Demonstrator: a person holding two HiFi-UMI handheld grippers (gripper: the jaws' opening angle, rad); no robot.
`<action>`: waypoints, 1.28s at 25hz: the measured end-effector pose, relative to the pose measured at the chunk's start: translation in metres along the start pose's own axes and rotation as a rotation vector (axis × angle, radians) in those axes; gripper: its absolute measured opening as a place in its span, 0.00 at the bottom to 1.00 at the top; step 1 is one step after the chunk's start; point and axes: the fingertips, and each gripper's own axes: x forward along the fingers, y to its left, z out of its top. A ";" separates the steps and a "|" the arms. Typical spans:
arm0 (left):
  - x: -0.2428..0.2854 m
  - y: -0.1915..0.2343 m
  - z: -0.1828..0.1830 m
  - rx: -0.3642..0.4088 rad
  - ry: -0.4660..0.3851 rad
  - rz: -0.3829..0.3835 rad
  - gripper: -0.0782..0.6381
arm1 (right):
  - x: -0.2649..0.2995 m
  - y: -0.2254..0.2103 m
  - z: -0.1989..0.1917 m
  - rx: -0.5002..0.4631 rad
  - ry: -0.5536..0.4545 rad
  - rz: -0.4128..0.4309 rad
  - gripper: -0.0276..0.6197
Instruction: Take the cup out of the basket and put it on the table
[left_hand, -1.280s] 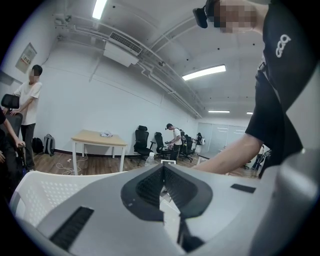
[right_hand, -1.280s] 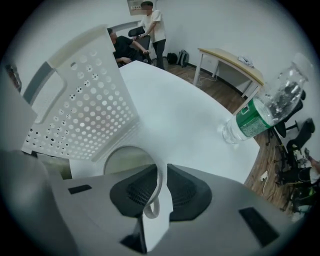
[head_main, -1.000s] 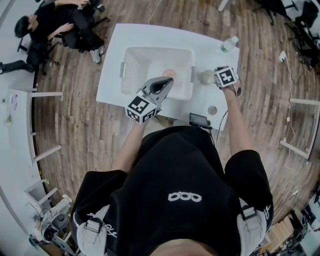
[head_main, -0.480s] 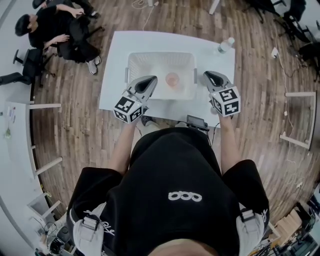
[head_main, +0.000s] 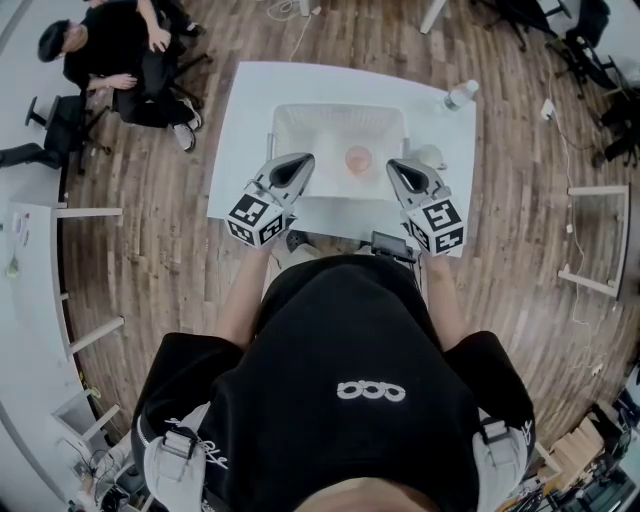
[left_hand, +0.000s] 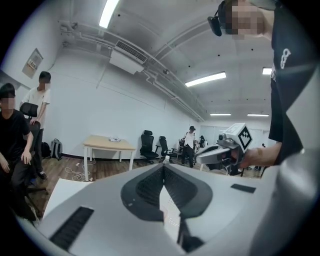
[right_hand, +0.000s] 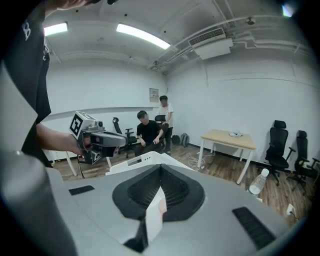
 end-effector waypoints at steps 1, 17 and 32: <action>-0.002 0.001 -0.001 0.000 0.000 -0.002 0.12 | 0.002 0.003 0.000 0.001 0.001 0.002 0.08; -0.021 0.009 -0.003 0.024 0.025 -0.009 0.12 | 0.011 0.020 0.002 0.016 0.013 -0.003 0.08; 0.001 0.011 -0.012 0.023 0.083 -0.070 0.12 | 0.010 0.017 -0.006 0.046 0.011 -0.042 0.08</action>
